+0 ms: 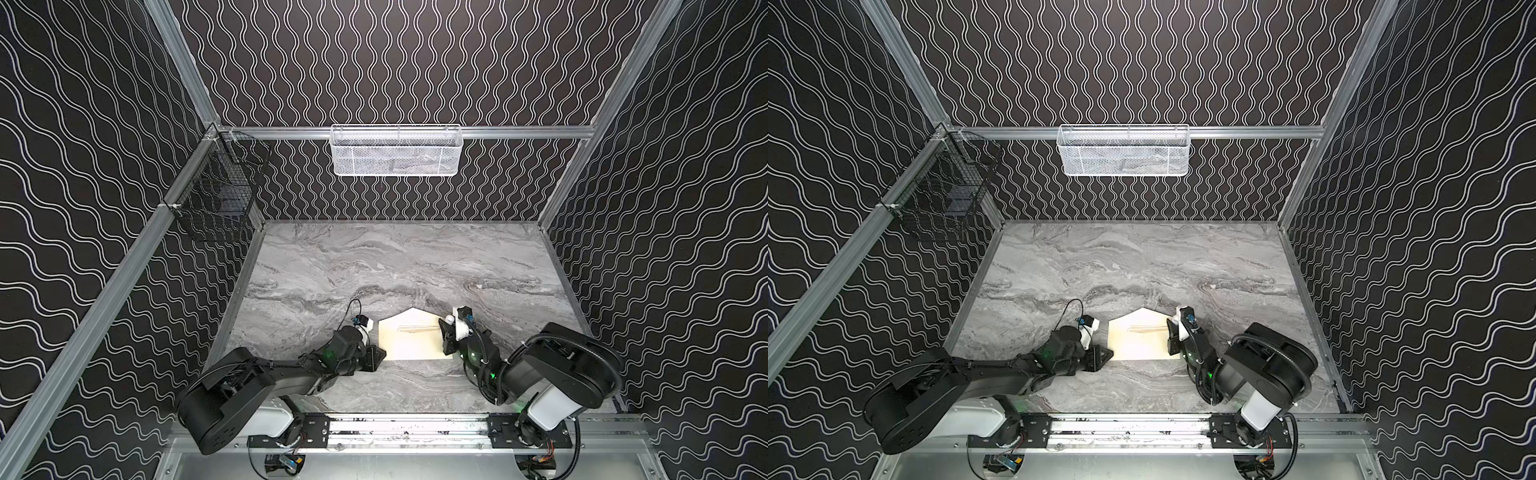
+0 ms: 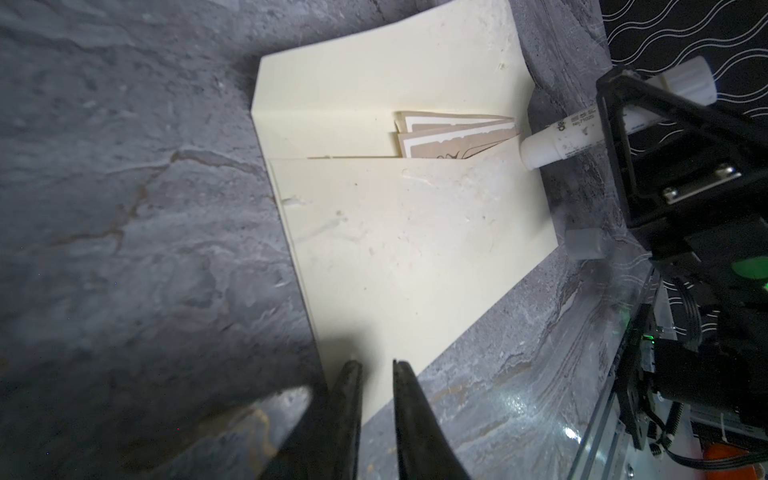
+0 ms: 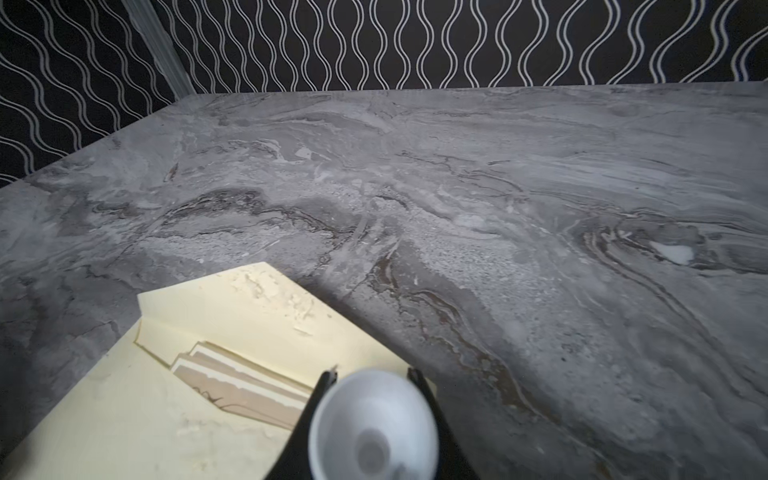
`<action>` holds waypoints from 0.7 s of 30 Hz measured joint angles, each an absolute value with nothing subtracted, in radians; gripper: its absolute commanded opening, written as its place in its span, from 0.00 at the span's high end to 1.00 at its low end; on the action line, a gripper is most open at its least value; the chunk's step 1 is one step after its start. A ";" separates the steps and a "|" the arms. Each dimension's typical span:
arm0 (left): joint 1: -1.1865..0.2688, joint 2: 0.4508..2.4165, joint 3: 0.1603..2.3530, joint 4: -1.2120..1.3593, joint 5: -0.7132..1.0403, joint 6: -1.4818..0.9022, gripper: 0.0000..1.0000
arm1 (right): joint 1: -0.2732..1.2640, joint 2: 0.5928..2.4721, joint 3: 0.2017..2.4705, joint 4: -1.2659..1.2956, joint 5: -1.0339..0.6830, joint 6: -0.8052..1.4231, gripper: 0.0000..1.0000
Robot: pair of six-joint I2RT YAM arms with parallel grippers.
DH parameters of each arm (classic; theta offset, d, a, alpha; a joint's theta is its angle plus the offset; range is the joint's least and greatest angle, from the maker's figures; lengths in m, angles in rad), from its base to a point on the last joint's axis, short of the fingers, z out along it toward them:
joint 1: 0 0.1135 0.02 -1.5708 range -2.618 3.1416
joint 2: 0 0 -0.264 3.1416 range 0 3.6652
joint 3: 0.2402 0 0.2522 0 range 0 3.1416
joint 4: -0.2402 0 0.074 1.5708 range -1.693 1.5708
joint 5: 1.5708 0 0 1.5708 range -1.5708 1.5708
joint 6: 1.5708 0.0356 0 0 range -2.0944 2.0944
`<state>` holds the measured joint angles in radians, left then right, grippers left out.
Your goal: Place the letter into the envelope and seal it
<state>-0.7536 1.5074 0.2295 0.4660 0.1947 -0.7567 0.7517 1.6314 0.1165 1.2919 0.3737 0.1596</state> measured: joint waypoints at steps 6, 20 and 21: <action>-0.754 1.530 0.235 0.484 0.199 -0.757 0.79 | 0.714 1.608 0.116 1.268 0.373 0.141 1.00; -0.754 1.521 0.229 0.485 0.197 -0.756 0.79 | 0.961 1.665 0.356 1.206 0.202 0.052 1.00; -0.754 1.515 0.228 0.481 0.194 -0.756 0.79 | 0.970 1.697 0.382 1.220 0.190 0.044 1.00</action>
